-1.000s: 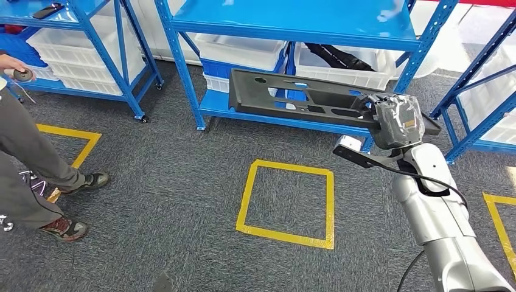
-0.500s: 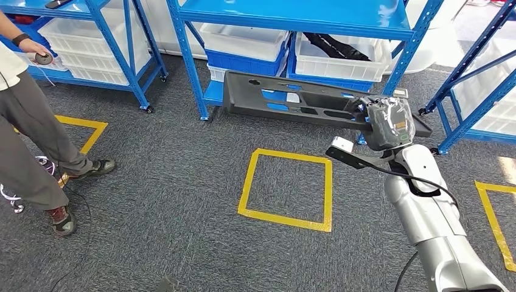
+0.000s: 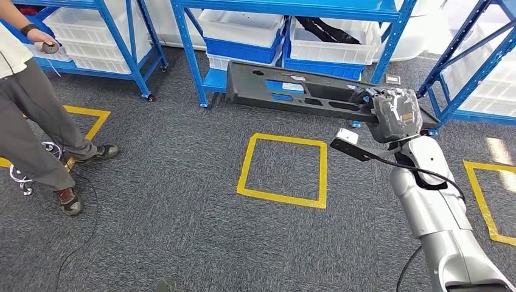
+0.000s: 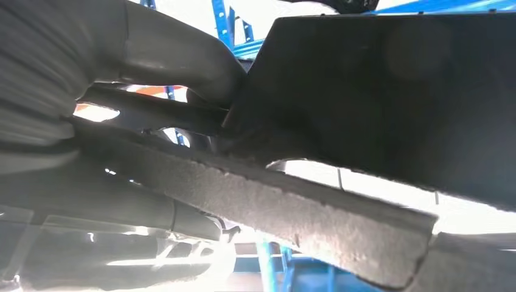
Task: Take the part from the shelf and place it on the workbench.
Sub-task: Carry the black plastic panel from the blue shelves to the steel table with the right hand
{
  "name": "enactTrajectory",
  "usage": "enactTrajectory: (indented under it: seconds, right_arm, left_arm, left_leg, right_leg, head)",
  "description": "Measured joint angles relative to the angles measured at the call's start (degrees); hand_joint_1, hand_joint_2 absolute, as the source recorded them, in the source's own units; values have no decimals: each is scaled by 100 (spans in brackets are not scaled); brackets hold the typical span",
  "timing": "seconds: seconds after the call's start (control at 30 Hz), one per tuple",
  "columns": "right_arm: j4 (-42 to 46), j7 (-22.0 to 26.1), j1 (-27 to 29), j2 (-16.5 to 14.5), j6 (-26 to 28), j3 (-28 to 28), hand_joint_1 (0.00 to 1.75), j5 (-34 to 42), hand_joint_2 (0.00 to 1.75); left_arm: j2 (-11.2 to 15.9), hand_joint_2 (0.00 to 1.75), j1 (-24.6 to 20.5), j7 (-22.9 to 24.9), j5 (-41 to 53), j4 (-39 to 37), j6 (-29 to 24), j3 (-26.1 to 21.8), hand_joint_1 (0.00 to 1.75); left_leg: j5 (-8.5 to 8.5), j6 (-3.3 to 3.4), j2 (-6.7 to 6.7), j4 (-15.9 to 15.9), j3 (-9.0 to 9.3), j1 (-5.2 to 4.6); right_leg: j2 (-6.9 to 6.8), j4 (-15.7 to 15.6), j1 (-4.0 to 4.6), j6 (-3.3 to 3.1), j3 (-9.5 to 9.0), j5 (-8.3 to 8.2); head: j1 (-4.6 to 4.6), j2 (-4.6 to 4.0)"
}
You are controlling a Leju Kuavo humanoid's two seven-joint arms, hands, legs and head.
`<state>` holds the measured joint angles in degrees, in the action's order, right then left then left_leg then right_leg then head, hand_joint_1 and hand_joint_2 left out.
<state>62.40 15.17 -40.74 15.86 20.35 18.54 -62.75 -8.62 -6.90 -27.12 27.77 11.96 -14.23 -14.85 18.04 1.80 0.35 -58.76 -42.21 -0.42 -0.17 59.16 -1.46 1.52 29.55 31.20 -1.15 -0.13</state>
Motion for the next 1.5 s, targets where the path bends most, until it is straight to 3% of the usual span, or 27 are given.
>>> enactTrajectory:
  seconds: [0.03,0.13,0.17,0.23,0.3,0.37,0.4,0.47,0.53,0.6,0.67,0.7,0.77,0.8,0.83,0.9,0.93,1.0,1.07,1.17,1.2,1.23,1.27,1.33,1.4,1.43,1.5]
  right_arm:
    - [-19,0,-7,20,-10,-4,169,7,175]
    - [-43,0,-24,88,-17,-46,169,42,175]
    - [-43,0,-22,114,-17,-71,169,59,175]
    - [-36,2,-4,164,-17,-120,169,91,175]
    - [-10,10,13,210,-17,-158,169,109,175]
    - [30,18,19,247,-16,-192,169,113,175]
    - [46,20,16,264,-16,-207,169,115,175]
    - [63,20,21,285,-17,-230,169,119,175]
    - [73,28,50,315,-23,-245,169,122,175]
    - [87,34,68,366,-52,-266,169,135,175]
    - [101,37,67,405,-114,-286,169,184,175]
    - [104,40,66,413,-149,-292,169,214,175]
    - [108,46,67,421,-197,-298,169,275,175]
    - [108,48,66,421,-208,-299,169,298,175]
    - [109,49,60,419,-211,-299,169,312,175]
    - [125,51,54,414,-209,-303,169,309,175]
    - [133,52,54,409,-206,-303,169,298,175]
    - [140,52,56,394,-198,-302,169,286,175]
    - [139,52,52,379,-195,-299,169,305,175]
    - [140,68,48,351,-195,-311,169,416,175]
    - [140,77,49,346,-196,-320,169,444,175]
    - [140,84,51,346,-196,-329,169,454,175]
    - [143,87,54,351,-196,-338,169,447,175]
    - [176,87,59,379,-188,-352,169,384,175]
    - [239,86,66,416,-164,-362,169,283,175]
    - [265,84,68,433,-152,-365,169,234,175]
    - [302,72,77,453,-137,-366,169,167,175]
  left_arm:
    - [1,175,10,13,9,-2,11,-2,0]
    - [-13,175,11,52,61,-4,66,-10,0]
    - [-21,175,1,60,80,-4,80,-12,0]
    - [-41,175,-14,69,103,-3,89,-14,0]
    - [-59,175,-33,74,108,-1,87,-15,0]
    - [-58,175,-73,79,111,9,86,-16,0]
    - [-58,175,-93,81,112,14,86,-16,0]
    - [-68,175,-114,82,112,17,85,-15,0]
    - [-88,175,-118,84,111,14,85,-16,0]
    - [-103,175,-122,85,110,14,79,-20,0]
    - [-114,175,-123,86,108,14,72,-21,0]
    - [-121,175,-123,87,105,14,70,-21,0]
    - [-134,175,-123,89,101,13,59,-21,0]
    - [-137,175,-124,89,101,14,52,-21,0]
    - [-135,175,-125,90,102,15,45,-21,0]
    - [-132,175,-125,99,103,19,32,-21,0]
    - [-132,175,-122,108,104,19,24,-21,0]
    - [-129,175,-109,122,107,16,9,-22,0]
    - [-119,175,-93,127,110,13,6,-23,0]
    - [-114,175,-89,118,136,11,-3,-23,0]
    - [-114,175,-90,114,162,11,-12,-22,0]
    - [-114,175,-90,113,190,11,-21,-22,0]
    - [-114,175,-91,113,215,11,-28,-21,0]
    - [-111,175,-97,113,249,14,-31,-21,0]
    - [-96,175,-117,115,282,22,-35,-20,0]
    - [-88,175,-130,116,296,27,-38,-20,0]
    - [-87,175,-147,119,310,28,-41,-19,0]
  left_leg:
    - [166,-30,-11,-102,-63,18]
    - [1129,-127,-24,-990,-250,59]
    - [1299,-137,-23,-1355,-273,66]
    - [1230,-106,-24,-1743,-151,66]
    - [1001,19,-46,-1397,321,38]
    - [1113,179,-71,-550,996,-25]
    - [1212,225,-80,-226,1215,-61]
    - [1226,260,-74,67,1331,-106]
    - [997,278,-39,225,1264,-93]
    - [745,287,-8,360,1116,-55]
    - [559,290,-4,372,908,-49]
    - [477,271,4,364,802,-43]
    - [314,215,24,320,559,-14]
    - [244,171,31,263,429,3]
    - [188,126,33,187,296,12]
    - [82,38,36,56,108,4]
    - [16,6,34,54,65,-1]
    - [-96,-58,19,113,29,15]
    - [205,-133,-8,-48,-66,47]
    - [1091,-235,-28,-1107,-301,95]
    - [1171,-253,-28,-1477,-340,108]
    - [1117,-258,-27,-1707,-320,117]
    - [979,-243,-28,-1746,-207,119]
    - [833,-143,-31,-1215,335,101]
    - [1024,-8,-1,-348,1016,39]
    - [1134,44,17,-59,1220,5]
    - [1138,114,26,162,1309,-17]
  right_leg:
    - [-11,19,-7,-58,63,-62]
    - [-22,41,17,-174,300,-285]
    - [-22,45,30,-180,379,-357]
    - [-22,48,62,-180,539,-493]
    - [-10,46,98,-177,684,-627]
    - [-3,40,128,-145,771,-742]
    - [-9,24,119,-115,791,-801]
    - [-21,-45,90,-35,817,-943]
    - [-4,-55,98,-1,895,-916]
    - [15,291,108,-50,1051,-464]
    - [17,984,73,-47,1171,-4]
    - [17,1279,48,17,1165,26]
    - [16,1471,-10,216,974,-205]
    - [15,1261,-47,308,734,-324]
    - [16,889,-65,361,417,-311]
    - [23,169,-50,288,-49,-59]
    - [26,-9,-10,209,-120,51]
    - [13,-48,-7,43,-36,-3]
    - [-8,-57,-47,-93,63,-154]
    - [-15,-58,-44,-200,305,-379]
    - [-14,-56,-35,-200,392,-450]
    - [-13,-54,-26,-193,472,-515]
    - [-11,-53,-17,-180,550,-579]
    - [-10,-51,-7,-150,668,-688]
    - [-32,-48,17,-103,724,-774]
    - [-54,-52,18,-70,734,-813]
    - [-99,-79,24,13,753,-892]
  head:
    - [1,0]
    - [-21,0]
    - [-27,0]
    - [-29,0]
    - [-30,0]
    - [-24,0]
    - [-22,0]
    - [-24,0]
    - [-26,0]
    - [3,0]
    - [31,0]
    - [36,0]
    - [37,0]
    - [35,0]
    - [46,0]
    - [51,0]
    - [51,0]
    - [42,0]
    - [36,0]
    - [24,0]
    - [22,0]
    - [24,0]
    - [21,0]
    - [21,0]
    - [21,0]
    - [20,0]
    - [20,0]
